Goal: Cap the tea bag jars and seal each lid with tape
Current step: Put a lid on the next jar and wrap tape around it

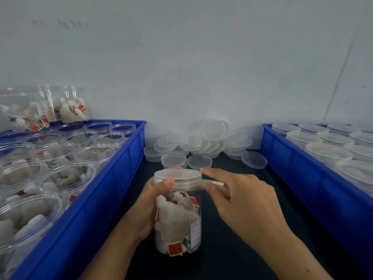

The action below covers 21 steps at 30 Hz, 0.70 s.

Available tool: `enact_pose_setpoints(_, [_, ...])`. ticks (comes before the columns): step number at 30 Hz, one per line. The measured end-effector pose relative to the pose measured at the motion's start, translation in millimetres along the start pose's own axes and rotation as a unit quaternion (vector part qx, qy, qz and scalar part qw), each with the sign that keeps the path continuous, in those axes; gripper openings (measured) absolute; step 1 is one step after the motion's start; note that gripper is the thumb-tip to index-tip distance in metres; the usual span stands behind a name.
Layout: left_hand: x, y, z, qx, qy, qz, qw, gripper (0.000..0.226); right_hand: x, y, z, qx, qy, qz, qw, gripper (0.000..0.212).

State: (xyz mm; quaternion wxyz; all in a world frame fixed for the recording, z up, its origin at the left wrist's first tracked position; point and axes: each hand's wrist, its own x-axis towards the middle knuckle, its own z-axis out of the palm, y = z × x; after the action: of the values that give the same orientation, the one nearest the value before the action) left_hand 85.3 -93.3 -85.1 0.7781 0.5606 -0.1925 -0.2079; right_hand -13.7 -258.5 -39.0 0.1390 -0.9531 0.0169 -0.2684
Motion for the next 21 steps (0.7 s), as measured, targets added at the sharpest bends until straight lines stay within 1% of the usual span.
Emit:
enact_pose_setpoints(2, [0.0,-0.5,-1.4,-0.012,-0.004,-0.002,1.0,0.114,-0.1,-2.0,0.6,0.009,-0.008,-0.006,1.0,0.039])
enact_pose_setpoints(5, [0.2,-2.6,-2.5,-0.024,-0.009,-0.004,1.0,0.117,-0.2,-2.4,3.9,0.006,-0.031,0.004,1.0,0.032])
enact_pose_setpoints(7, [0.7,-4.1,-4.2,-0.033,-0.008,-0.003,0.999,0.119,-0.2,-2.1,6.3,0.004,-0.043,0.005,0.999,0.033])
enact_pose_setpoints(12, [1.2,-4.8,-4.4,-0.053,-0.019,0.01,0.998,0.112,-2.7,1.5,7.7,0.03,-0.041,-0.002,0.999,0.035])
enact_pose_setpoints(15, [1.4,-3.8,-2.3,-0.049,-0.034,0.014,0.998,0.109,-3.1,4.7,8.0,0.038,-0.044,0.0,0.998,0.03])
enact_pose_setpoints(21, [-0.5,-3.2,-3.5,-0.043,-0.058,0.01,0.997,0.108,-4.0,6.9,5.4,0.006,-0.026,-0.026,0.999,0.032])
